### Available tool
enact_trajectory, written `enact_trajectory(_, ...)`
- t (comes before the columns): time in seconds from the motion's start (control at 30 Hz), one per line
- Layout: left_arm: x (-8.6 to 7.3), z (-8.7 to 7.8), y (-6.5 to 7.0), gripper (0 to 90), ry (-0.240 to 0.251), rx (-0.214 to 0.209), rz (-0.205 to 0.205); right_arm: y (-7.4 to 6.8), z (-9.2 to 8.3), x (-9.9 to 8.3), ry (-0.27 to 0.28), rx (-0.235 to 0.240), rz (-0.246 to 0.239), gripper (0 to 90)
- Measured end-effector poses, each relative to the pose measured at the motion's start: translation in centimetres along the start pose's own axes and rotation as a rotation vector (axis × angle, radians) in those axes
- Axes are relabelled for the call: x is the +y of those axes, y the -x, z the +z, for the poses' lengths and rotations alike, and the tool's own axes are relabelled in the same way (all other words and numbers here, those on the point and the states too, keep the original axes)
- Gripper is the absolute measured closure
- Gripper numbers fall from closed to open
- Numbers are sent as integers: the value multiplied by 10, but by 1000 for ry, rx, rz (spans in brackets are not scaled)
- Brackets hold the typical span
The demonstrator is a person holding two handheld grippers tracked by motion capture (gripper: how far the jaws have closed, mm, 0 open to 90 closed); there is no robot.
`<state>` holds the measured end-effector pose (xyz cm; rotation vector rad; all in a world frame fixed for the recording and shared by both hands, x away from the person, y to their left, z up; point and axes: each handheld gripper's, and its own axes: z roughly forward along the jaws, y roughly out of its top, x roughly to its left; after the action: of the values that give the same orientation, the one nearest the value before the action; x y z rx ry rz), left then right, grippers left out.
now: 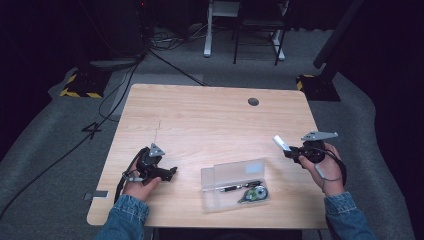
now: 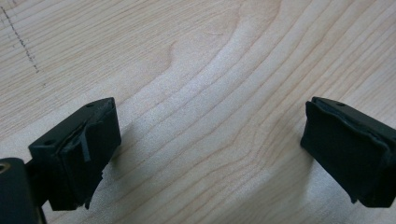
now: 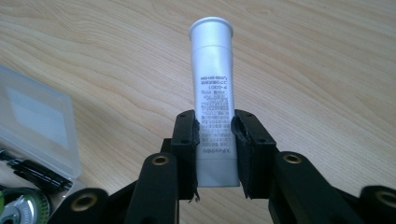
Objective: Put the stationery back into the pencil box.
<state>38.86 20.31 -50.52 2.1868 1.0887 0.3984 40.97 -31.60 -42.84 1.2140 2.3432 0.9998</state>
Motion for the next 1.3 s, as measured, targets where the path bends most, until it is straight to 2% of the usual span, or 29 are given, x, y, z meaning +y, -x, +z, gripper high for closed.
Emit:
enact_trajectory(0.37,0,0,0,48,0,0,0,-13,-13,9,37,18,-30,712)
enact_trajectory(0.73,0,0,0,48,0,0,0,-32,-24,18,67,56,-87,712)
enact_trajectory(1.0,0,0,0,48,0,0,0,-49,-28,24,89,109,-136,712)
enact_trajectory(1.3,0,0,0,48,1,1,2,-69,-24,26,76,179,-193,712)
